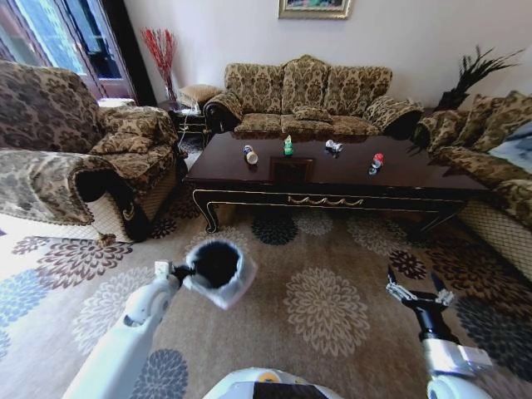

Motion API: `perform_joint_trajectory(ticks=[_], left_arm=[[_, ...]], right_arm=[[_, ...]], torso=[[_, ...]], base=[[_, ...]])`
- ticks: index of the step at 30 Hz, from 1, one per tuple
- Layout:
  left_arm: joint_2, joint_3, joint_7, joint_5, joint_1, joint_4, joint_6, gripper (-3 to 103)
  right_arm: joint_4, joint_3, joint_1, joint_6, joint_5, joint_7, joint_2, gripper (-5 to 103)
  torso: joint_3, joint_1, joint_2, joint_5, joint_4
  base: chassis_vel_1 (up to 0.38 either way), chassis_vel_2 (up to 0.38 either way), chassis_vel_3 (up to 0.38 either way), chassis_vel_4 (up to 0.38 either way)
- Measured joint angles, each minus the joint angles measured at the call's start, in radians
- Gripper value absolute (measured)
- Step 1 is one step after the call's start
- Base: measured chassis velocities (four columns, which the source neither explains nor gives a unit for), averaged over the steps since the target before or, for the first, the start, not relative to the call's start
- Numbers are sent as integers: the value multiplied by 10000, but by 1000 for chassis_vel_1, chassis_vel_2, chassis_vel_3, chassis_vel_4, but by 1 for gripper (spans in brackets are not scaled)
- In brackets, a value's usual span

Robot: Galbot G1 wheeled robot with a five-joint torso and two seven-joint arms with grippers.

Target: Move to the front of the table and place the trash on the table into the trash bin.

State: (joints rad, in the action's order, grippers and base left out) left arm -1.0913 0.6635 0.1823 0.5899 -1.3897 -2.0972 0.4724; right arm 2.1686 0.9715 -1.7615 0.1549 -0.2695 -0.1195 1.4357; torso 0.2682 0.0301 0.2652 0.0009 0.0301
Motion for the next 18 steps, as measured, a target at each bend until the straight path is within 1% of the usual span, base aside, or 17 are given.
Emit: perform_joint_trajectory(ticks=[1,2,6,7,9,11,12,16,18], left_arm=[[-106,205,25,-1,-248,-493,-187,2],[-106,205,25,-1,-248,-493,-187,2],[-763,523,132,-200,-1245,-2253,-1065,2],[-763,523,132,-200,-1245,-2253,-1065,2],[-886,526,261,-290,-1417,-2666,-1149,2],[-936,545,409,-474,-1542,-3101,-1022,2],[-936,545,409,-474,-1542,-3101,-1022,2],[-735,633,523,-678,-1557,-3383,-387,2],[-716,640,518,-702,-1558,-3382,-357,2]], right_arm=[[19,-23,12,-6,2,0,-3,100],[19,-23,12,-6,2,0,-3,100],[50,-110,11,21,34,-19,52,100],[50,-110,11,21,34,-19,52,100],[68,-113,1,40,36,-30,60,100],[86,-110,-17,78,35,-37,58,100],[86,-110,-17,78,35,-37,58,100],[179,-49,-72,141,-5,-38,60,100],[189,-41,-81,145,-11,-38,63,100]], torso=[[0,0,0,-5,1],[0,0,0,-5,1],[34,19,57,-9,1],[34,19,57,-9,1],[71,37,111,-7,-2],[145,74,221,-7,-2],[145,74,221,-7,-2],[303,158,462,-9,-1],[313,163,476,-9,-2]], base=[[0,0,0,0],[0,0,0,0],[0,0,0,0],[0,0,0,0],[0,0,0,0],[0,0,0,0],[0,0,0,0],[0,0,0,0],[0,0,0,0]])
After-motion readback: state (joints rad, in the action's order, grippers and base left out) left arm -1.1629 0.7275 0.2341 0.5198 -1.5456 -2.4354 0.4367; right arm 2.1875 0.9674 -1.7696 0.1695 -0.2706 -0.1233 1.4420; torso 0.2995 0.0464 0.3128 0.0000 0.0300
